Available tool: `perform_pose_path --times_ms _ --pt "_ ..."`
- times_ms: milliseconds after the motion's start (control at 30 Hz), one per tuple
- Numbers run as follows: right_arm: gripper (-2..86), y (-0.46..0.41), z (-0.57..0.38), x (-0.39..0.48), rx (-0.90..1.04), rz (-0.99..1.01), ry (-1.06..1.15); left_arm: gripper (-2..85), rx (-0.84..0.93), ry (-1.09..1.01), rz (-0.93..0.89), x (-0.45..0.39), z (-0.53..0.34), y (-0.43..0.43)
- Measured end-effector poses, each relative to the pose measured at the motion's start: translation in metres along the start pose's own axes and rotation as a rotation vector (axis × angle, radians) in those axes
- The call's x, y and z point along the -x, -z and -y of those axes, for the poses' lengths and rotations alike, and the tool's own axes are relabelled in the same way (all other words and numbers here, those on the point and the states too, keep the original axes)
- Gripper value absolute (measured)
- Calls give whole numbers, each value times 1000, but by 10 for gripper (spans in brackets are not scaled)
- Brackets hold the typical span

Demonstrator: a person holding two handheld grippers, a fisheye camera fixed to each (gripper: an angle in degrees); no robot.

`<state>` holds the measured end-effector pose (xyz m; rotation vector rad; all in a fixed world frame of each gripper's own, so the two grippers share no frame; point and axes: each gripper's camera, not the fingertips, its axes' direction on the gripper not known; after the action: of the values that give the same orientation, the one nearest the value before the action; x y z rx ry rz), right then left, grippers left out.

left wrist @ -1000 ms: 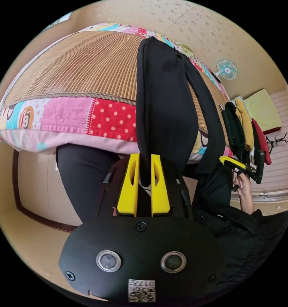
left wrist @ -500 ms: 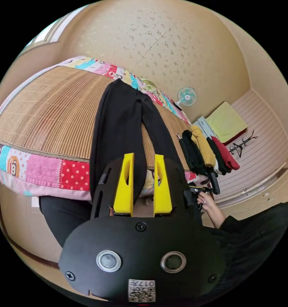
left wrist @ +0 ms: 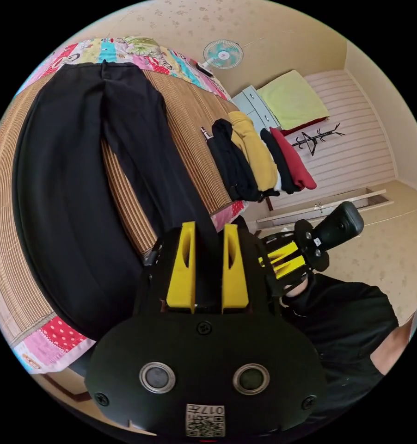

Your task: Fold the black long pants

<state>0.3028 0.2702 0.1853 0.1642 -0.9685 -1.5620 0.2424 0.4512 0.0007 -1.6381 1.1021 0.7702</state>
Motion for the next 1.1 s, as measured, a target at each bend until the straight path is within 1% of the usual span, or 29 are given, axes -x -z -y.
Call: perform_pose_path --times_ms 67,100,133,167,200,233,267,333,367,433,500,533,633,667,700,733,767,800,833,867,933,1000,1033,1100 --pt "20 2 8 -7 26 85 59 47 -46 14 8 9 -11 9" --pt "22 14 12 -18 9 208 117 47 -74 24 -8 16 -19 15" --pt "26 31 16 -35 -37 274 148 46 -106 34 -53 24 -27 20" --pt "29 41 18 -46 -73 269 152 45 -122 40 -83 29 -32 22" --pt "38 62 26 -72 -166 185 119 44 -149 59 -140 38 -40 25" --pt "49 80 36 -108 -268 52 11 43 -171 72 -179 45 -47 28" --pt "61 88 42 -129 -311 -9 -63 43 -184 74 -191 47 -51 29" --pt "111 103 65 -226 -410 -156 -351 42 -230 84 -213 51 -64 37" --pt "125 102 70 -252 -415 -171 -414 42 -237 87 -220 51 -67 38" --pt "143 84 88 -356 -363 -195 -636 42 -262 93 -252 52 -75 44" --pt "152 62 94 -413 -318 -199 -775 42 -276 96 -268 51 -79 49" --pt "157 49 99 -440 -300 -180 -823 42 -283 90 -270 50 -82 52" --pt "148 15 119 -484 -257 -148 -885 41 -304 90 -305 53 -90 58" --pt "143 7 124 -490 -225 -161 -898 41 -313 95 -322 55 -92 60" --pt "102 -8 134 -500 -150 -219 -929 38 -333 103 -362 60 -95 63" --pt "72 -16 144 -502 -131 -288 -942 32 -358 105 -398 65 -99 67" --pt "61 -17 149 -500 -146 -310 -931 28 -370 102 -411 66 -101 69" --pt "47 -17 162 -489 -174 -379 -924 22 -382 89 -435 69 -104 75" --pt "39 -14 180 -465 -219 -504 -884 19 -387 78 -477 73 -108 81" --pt "37 -14 191 -448 -248 -566 -837 18 -395 74 -507 75 -110 85" --pt "31 -24 247 -371 -309 -773 -602 15 -458 74 -626 87 -130 103" --pt "30 -40 286 -323 -328 -854 -475 16 -502 129 -648 97 -151 116" --pt "31 -50 307 -299 -366 -836 -434 18 -538 185 -623 104 -169 125" --pt "35 -71 336 -275 -380 -756 -380 21 -596 272 -577 113 -197 136"
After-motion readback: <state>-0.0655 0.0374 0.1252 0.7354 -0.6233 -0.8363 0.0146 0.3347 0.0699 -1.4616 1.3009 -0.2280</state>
